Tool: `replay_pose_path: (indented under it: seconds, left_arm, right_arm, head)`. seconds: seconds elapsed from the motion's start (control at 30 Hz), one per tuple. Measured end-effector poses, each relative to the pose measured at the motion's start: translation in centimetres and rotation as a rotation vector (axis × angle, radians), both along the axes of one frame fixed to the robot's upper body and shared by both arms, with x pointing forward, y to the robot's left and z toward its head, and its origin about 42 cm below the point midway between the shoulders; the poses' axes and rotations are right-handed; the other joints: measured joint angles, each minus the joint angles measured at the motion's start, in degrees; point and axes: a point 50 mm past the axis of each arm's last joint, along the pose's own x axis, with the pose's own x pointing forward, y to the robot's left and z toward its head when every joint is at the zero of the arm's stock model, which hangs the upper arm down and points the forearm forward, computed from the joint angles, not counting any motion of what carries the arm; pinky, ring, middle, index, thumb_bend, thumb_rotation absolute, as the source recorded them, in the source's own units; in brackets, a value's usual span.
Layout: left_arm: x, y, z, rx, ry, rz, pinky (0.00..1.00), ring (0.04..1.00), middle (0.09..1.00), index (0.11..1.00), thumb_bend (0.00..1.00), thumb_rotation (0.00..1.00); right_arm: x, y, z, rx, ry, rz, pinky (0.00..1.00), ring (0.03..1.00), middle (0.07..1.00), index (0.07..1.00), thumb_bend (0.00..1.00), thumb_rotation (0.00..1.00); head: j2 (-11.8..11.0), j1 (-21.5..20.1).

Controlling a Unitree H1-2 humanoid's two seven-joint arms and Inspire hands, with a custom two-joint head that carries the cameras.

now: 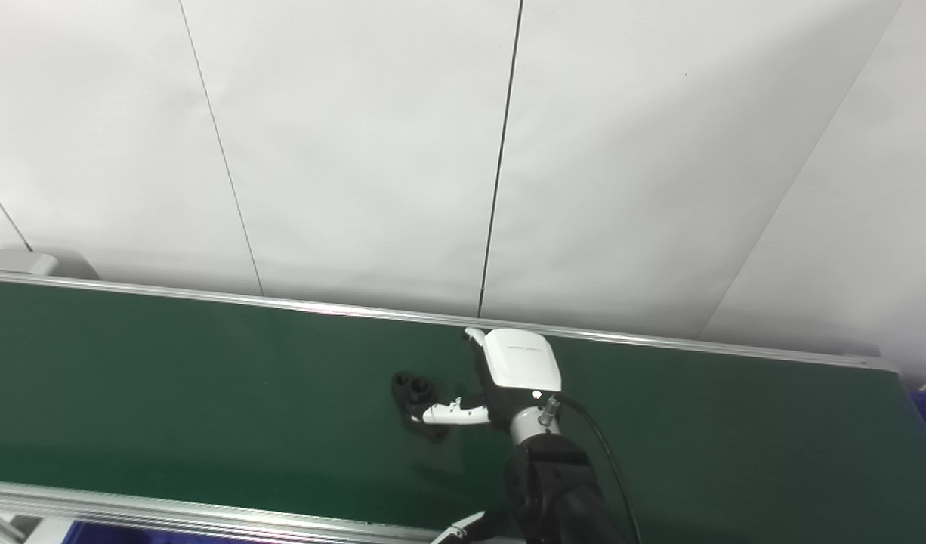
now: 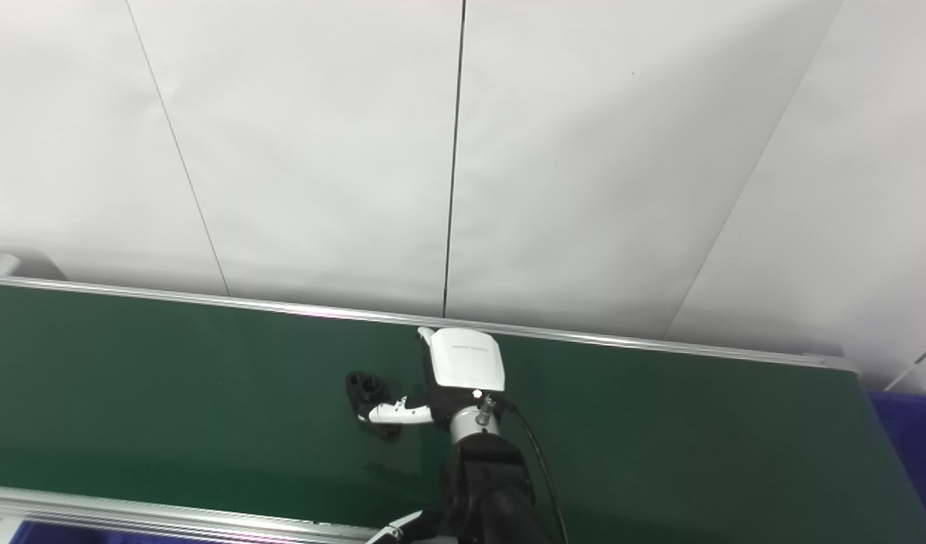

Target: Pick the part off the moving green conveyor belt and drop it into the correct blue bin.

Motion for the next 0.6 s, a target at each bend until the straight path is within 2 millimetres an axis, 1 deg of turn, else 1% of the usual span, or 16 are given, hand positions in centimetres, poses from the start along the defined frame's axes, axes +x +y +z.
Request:
replay_pose_path:
  seconds: [0.13,0.17,0.23,0.33,0.37,0.4,0.43,0.47,0.5,0.53,0.57,0.6]
  left_arm:
    - [-0.1,0.0,0.2,0.001,0.004,-0.007,0.78,0.865,0.888,0.835,0.88,0.68]
    - [-0.1,-0.1,0.2,0.001,0.006,-0.009,0.77,0.865,0.888,0.832,0.87,0.68]
    - [-0.1,-0.1,0.3,0.001,0.007,-0.011,0.77,0.865,0.887,0.828,0.87,0.67]
    - [-0.2,-0.1,0.3,-0.001,0.008,-0.006,0.77,0.863,0.887,0.826,0.87,0.67]
    - [-0.2,0.0,0.4,-0.001,0.007,-0.004,0.76,0.861,0.889,0.827,0.87,0.66]
    - [-0.2,0.0,0.4,-0.002,0.006,-0.003,0.76,0.860,0.889,0.827,0.87,0.66]
    - [-0.2,0.0,0.5,-0.003,0.004,-0.003,0.75,0.856,0.882,0.816,0.86,0.66]
    - [-0.2,0.0,0.6,-0.004,0.001,-0.002,0.75,0.852,0.872,0.800,0.86,0.66]
    - [-0.2,0.0,0.7,-0.005,-0.004,-0.001,0.75,0.851,0.869,0.795,0.85,0.66]
    - [-0.2,0.0,0.9,-0.005,-0.009,-0.001,0.77,0.856,0.853,0.759,0.85,0.65]
    - [-0.2,0.0,0.9,-0.006,-0.010,-0.001,0.78,0.863,0.822,0.682,0.83,0.63]
    - [-0.2,0.0,0.9,-0.006,-0.010,-0.002,0.78,0.860,0.806,0.647,0.82,0.62]
  right_arm:
    - [-0.1,0.4,-0.6,-0.016,0.012,0.005,0.33,0.446,0.651,0.865,0.87,0.76]
    - [-0.1,0.5,-0.7,-0.019,0.014,0.006,0.32,0.436,0.627,0.862,0.87,0.76]
    - [0.1,0.7,-1.1,-0.034,0.022,0.011,0.31,0.425,0.609,0.850,0.87,0.76]
    - [0.4,0.8,-1.5,-0.052,0.031,0.010,0.31,0.417,0.579,0.820,0.87,0.75]
    - [0.5,0.8,-1.4,-0.053,0.027,0.009,0.31,0.425,0.566,0.786,0.87,0.74]
    - [0.5,0.9,-1.4,-0.050,0.028,0.010,0.31,0.428,0.561,0.774,0.86,0.74]
    - [0.6,0.9,-1.5,-0.049,0.029,0.011,0.26,0.377,0.519,0.761,0.85,0.74]
    - [0.6,1.0,-1.5,-0.050,0.030,0.011,0.20,0.293,0.433,0.751,0.85,0.74]
    - [0.7,1.0,-1.5,-0.051,0.032,0.007,0.18,0.265,0.404,0.748,0.84,0.74]
    - [0.8,1.0,-1.4,-0.051,0.032,0.005,0.15,0.226,0.354,0.727,0.84,0.73]
    - [0.9,1.1,-1.5,-0.056,0.037,0.009,0.14,0.206,0.330,0.690,0.81,0.73]
    - [0.9,1.3,-1.7,-0.068,0.040,0.017,0.14,0.214,0.339,0.666,0.79,0.72]
  head:
    - [0.26,0.62]
    - [0.44,0.97]
    - [0.61,1.32]
    - [0.79,1.67]
    - [0.97,1.93]
    - [0.97,1.94]
    - [1.14,2.11]
    - [1.14,2.11]
    - [1.14,2.20]
    - [1.23,2.29]
    - [1.41,2.46]
    - [1.41,2.46]
